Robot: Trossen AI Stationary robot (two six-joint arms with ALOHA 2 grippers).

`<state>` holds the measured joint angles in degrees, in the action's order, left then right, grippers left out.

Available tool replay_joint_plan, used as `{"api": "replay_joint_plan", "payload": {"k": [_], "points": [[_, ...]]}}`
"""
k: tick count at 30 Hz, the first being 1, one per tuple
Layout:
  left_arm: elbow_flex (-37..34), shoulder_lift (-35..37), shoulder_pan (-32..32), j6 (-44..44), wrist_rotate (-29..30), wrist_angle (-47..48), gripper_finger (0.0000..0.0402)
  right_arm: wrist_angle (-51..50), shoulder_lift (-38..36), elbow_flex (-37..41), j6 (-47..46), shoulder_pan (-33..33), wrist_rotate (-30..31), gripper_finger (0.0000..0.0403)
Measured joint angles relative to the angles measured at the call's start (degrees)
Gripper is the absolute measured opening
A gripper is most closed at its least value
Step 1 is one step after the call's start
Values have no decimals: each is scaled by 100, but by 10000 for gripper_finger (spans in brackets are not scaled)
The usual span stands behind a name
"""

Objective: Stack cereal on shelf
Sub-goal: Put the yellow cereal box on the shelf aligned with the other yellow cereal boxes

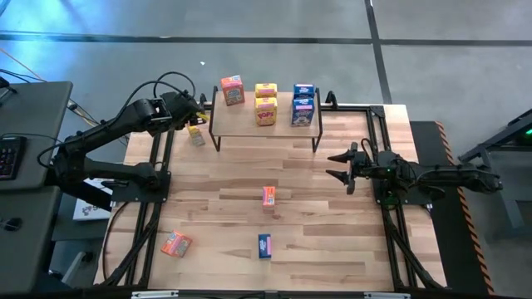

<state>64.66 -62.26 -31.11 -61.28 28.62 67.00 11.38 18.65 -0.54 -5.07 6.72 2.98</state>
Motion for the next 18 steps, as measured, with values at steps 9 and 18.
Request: {"api": "replay_joint_plan", "payload": {"k": [9, 18], "points": [[0, 0, 0, -1, 0, -1, 218, -2, 0, 2, 1, 0, 0, 232], [0, 2, -96, -190, 42, 65, 218, -2, 1, 2, 0, 0, 2, 232]]}}
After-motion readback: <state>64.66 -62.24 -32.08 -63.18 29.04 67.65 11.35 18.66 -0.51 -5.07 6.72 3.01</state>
